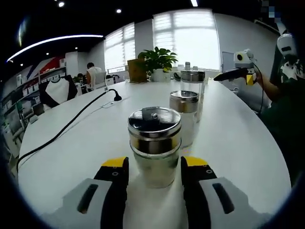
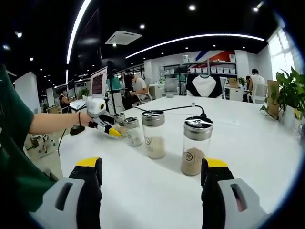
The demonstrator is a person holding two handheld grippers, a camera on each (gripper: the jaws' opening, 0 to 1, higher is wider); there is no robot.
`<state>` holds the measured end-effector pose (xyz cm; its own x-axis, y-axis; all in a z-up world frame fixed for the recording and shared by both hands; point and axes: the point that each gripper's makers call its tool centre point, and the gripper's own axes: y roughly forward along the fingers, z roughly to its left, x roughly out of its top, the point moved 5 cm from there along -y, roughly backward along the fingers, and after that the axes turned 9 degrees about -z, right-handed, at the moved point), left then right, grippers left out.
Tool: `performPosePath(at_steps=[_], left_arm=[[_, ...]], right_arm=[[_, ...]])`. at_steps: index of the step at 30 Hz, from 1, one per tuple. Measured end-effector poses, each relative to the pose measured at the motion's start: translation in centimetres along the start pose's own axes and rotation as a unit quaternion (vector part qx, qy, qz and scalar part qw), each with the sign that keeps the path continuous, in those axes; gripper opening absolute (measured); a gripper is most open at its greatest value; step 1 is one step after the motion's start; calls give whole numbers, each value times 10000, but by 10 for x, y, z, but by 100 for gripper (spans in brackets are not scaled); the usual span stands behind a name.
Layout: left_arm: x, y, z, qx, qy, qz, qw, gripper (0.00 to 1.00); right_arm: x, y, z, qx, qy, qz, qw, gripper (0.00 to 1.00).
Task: Rotate the seasoning bottle until the label or dispensing opening points toward the visible target arrow and the bottle remains upright within the marked orientation range
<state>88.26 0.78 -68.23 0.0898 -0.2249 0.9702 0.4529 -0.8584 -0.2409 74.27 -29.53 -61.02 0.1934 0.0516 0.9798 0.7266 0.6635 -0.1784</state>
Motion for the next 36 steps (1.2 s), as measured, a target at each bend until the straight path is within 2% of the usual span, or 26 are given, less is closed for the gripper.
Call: performPosePath(at_steps=[4,8,14,17,20,24,29,32,36], left_arm=[[7,-6,0,199,-165,-296,9992,52],[10,-11,-5,455,-148,-284,9984,60],[15,-13,-15,959,-90,-317,9948,62],[16,-13,-13,1442,-322,-378,9883,67],[17,-15,-15,1712,-283,-463,9837,67],[19,-18,-15,2186,-545,-771,9712,67],[20,-19,-21,2567,-613,-822,9610,66],[21,-22,-24,2848,-454,-747,9546,66],[21,-25,-27,3056,-609,-825,9466,66]], right_arm=[[0,1,1,29,-3,15,10000,87],[0,1,1,27,1,30,10000,87],[-1,0,1,6,14,42,10000,87],[-1,0,1,4,17,44,10000,87],[-1,1,2,13,19,55,10000,87],[-1,0,2,0,14,48,10000,87],[-1,-1,1,-22,23,46,10000,87],[-1,0,1,-23,30,46,10000,86],[-2,0,1,-13,45,45,10000,86]])
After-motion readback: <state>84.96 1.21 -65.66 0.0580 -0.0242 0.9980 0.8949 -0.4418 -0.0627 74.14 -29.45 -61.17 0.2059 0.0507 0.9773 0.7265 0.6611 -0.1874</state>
